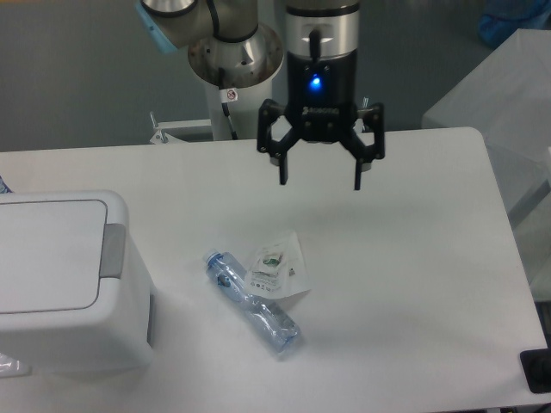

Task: Open the trash can
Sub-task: 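Move the open gripper across the table toward the white trash can, then lower the open gripper beside the trash can lid edge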

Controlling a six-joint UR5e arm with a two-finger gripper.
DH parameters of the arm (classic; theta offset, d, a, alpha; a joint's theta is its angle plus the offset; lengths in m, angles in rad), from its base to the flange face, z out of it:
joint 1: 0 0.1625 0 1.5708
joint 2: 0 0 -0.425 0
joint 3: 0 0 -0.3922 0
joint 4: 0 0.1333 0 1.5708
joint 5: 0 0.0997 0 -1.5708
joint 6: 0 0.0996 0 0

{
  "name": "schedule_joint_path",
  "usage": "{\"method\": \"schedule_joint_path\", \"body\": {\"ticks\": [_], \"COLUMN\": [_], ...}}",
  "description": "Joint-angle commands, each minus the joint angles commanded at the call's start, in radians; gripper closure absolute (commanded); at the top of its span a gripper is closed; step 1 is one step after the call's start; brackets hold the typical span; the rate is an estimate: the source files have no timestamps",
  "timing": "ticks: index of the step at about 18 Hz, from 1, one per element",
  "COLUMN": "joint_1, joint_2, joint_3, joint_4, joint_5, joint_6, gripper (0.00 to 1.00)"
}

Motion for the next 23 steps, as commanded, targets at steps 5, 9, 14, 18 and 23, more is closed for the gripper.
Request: {"method": "schedule_joint_path", "body": {"ticks": [5, 9, 14, 18, 23], "joint_1": [-0.028, -0.069, -0.124, -0.173, -0.221], "joint_2": [0.000, -0.023, -0.069, -0.095, -0.109], "joint_3": [-0.012, -0.011, -0.011, -0.009, -0.011], "joint_4": [0.000, 0.003, 0.100, 0.110, 0.114], "joint_5": [0.011, 0.002, -0.034, -0.034, -0.034], "joint_6": [-0.101, -0.260, -0.460, -0.531, -0.574], "gripper": [0.00, 0.00, 0.00, 0.00, 0.00]}}
